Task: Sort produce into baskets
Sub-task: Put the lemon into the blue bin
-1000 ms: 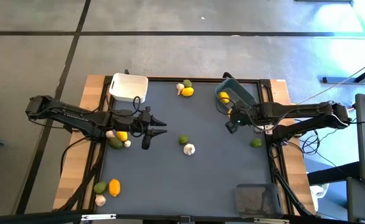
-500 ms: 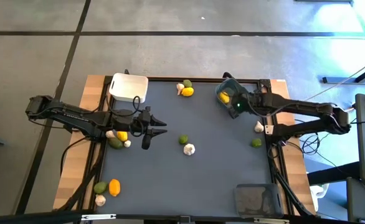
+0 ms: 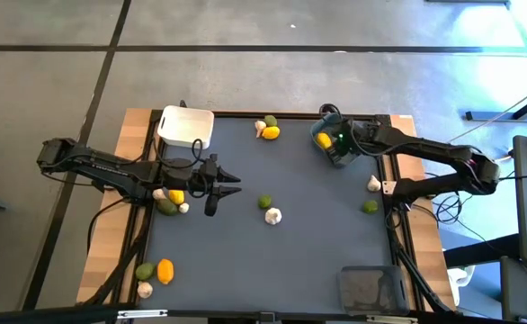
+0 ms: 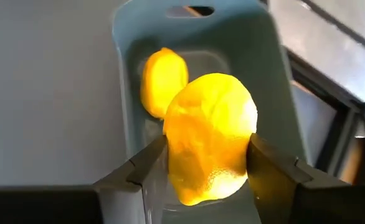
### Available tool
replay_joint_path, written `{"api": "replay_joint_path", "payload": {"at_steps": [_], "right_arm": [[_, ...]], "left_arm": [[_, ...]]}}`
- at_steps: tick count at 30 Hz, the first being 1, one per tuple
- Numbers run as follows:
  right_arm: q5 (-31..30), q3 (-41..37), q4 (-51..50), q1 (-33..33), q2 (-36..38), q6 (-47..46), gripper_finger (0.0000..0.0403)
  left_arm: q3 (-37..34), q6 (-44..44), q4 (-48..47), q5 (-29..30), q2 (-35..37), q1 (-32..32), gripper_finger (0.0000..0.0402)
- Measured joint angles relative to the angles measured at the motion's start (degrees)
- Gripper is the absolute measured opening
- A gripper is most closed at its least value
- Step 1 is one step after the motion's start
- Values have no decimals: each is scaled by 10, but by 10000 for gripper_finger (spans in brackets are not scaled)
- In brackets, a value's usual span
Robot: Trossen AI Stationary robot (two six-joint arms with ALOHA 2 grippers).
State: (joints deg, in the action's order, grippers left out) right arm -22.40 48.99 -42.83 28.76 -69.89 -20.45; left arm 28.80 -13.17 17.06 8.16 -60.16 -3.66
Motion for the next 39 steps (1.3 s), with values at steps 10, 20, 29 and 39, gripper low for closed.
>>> {"api": "replay_joint_path", "payload": {"at_steps": [10, 20, 29, 39], "right_arm": [[33, 0, 14, 13, -93, 30, 179], [56, 0, 8, 13, -151, 30, 179], [56, 0, 13, 13, -159, 42, 204], [69, 55, -62, 12, -155, 44, 260]], "left_arm": [[0, 1, -1, 0, 0, 0, 137], [0, 17, 2, 1, 0, 0, 137], [0, 11, 1, 0, 0, 0, 137], [0, 28, 1, 1, 0, 0, 137]]}}
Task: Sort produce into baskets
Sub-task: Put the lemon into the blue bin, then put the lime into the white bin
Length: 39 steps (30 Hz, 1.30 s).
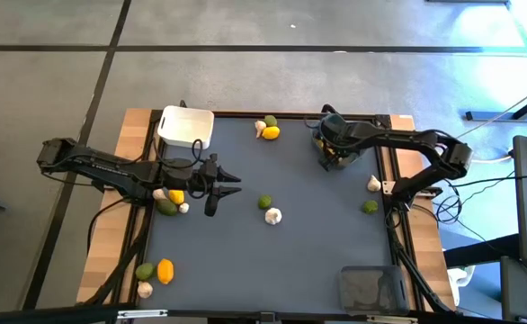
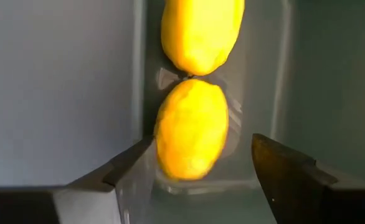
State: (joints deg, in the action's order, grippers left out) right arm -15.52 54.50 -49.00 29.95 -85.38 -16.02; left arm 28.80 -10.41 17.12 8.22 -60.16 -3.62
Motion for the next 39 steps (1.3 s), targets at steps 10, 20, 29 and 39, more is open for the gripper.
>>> {"api": "replay_joint_path", "payload": {"at_steps": [10, 20, 29, 39], "right_arm": [[4, 132, 51, -107, 77, 8, 253], [6, 139, 271, -279, 77, 122, 253], [-14, 138, 274, -381, 39, 103, 253], [-79, 137, 273, -466, 19, 56, 253]], "left_arm": [[0, -6, -1, 0, 0, 0, 139], [0, -32, -11, -13, -23, 32, 221], [42, -29, -17, -28, -137, 32, 260], [77, -12, -12, -27, -234, 33, 253]]}}
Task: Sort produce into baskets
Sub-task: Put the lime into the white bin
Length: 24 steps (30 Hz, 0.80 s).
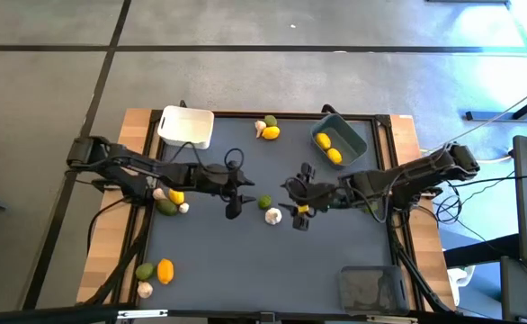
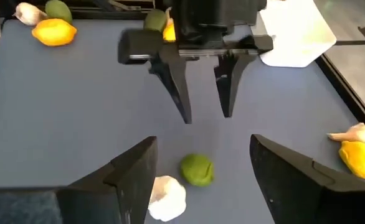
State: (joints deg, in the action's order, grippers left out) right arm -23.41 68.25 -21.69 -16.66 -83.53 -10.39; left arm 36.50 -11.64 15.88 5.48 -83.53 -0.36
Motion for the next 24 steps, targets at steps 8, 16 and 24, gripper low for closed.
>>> {"api": "replay_joint_path", "payload": {"at_steps": [8, 16, 24], "right_arm": [[-46, 0, 6, -26, 0, -18, 253], [-56, 0, 6, -25, 0, -31, 253], [-57, -25, 24, -25, 0, -33, 253]], "left_arm": [[1, 21, 63, 5, -65, 0, 253], [1, 88, 150, -11, -136, 12, 253], [10, 55, 195, -76, -196, 34, 253]]}}
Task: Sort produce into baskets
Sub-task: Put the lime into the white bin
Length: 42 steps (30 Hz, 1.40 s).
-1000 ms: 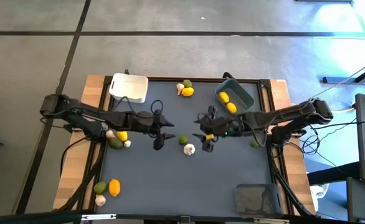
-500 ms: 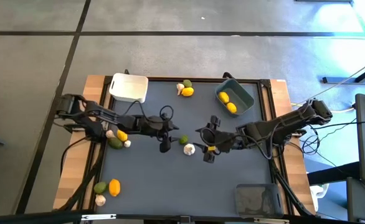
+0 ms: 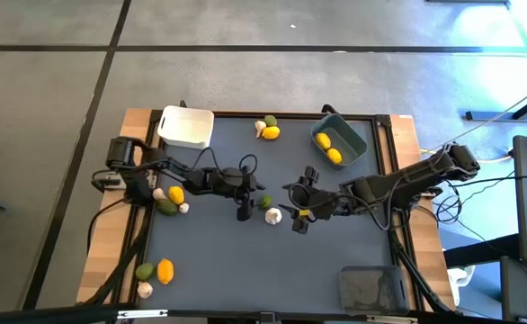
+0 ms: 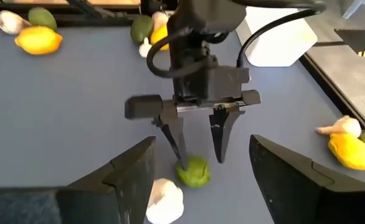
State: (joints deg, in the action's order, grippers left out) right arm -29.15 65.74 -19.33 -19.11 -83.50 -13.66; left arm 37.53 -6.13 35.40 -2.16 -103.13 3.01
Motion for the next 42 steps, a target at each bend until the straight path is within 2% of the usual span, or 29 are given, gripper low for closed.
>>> {"api": "replay_joint_path", "payload": {"at_steps": [6, 12, 24, 42], "right_arm": [[-5, -26, 2, 0, 0, -25, 253], [-19, -49, 26, 0, 0, -30, 253], [-19, -51, 30, 0, 0, -30, 253], [-19, -52, 29, 0, 0, -30, 253]], "left_arm": [[17, -23, -3, -62, -31, 14, 253], [21, -30, -4, -74, -36, 20, 245], [23, -35, 1, -73, -35, 20, 109], [22, -23, -1, -67, -33, 21, 4]]}}
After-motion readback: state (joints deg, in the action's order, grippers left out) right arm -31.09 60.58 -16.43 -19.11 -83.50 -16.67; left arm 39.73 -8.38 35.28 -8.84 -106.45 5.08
